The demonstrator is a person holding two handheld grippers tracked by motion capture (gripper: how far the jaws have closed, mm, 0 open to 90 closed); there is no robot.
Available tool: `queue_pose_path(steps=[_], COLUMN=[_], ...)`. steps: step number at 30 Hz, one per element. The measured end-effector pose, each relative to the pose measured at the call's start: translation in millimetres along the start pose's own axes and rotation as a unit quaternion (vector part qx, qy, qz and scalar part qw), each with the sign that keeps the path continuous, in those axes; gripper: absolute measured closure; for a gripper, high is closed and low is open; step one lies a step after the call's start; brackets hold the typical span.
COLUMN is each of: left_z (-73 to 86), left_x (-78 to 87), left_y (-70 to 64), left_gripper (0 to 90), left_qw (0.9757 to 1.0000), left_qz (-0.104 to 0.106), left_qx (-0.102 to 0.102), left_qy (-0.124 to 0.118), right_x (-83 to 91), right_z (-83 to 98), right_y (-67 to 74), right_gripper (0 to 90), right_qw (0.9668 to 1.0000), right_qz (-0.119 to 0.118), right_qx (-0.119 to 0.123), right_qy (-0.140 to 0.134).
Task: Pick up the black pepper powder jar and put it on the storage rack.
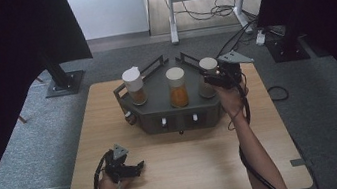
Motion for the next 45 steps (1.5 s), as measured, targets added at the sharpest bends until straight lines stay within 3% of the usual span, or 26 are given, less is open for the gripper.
queue_pose_path(steps=[3,9,23,45], left_z=[-0.1,0.0,0.0,0.0], left_x=[0.0,0.0,0.0,0.0], left_y=[0.1,0.1,0.0,0.1], left_gripper=[3.4,3.4,3.5,3.4], left_qw=[1.0,1.0,1.0,1.0], left_qz=[0.0,0.0,0.0,0.0], left_qx=[-0.001,-0.001,0.0,0.0], left_qy=[0.0,0.0,0.0,0.0], right_x=[1.5,1.2,3.5,25.6], right_z=[-1.7,-8.5,-3.1,14.9], right_y=[-3.2,4.4,0.8,-11.0], right_gripper=[23.5,17.7,17.7,17.9], right_qw=[0.9999,0.9992,0.9994,0.9997], right_qz=[-0.014,0.003,0.002,0.003], right_qx=[-0.002,0.037,0.033,0.025], right_qy=[-0.008,0.011,0.013,0.005])
Point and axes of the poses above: each handheld gripper's, and its own axes: x roughly backward along the jaws, z roughly out of its underside, y roughly to its left, the point moved 2 cm from there along -x, roughly forward along the jaws, and after that the axes turned 14 degrees about y, right-handed, at the moved point
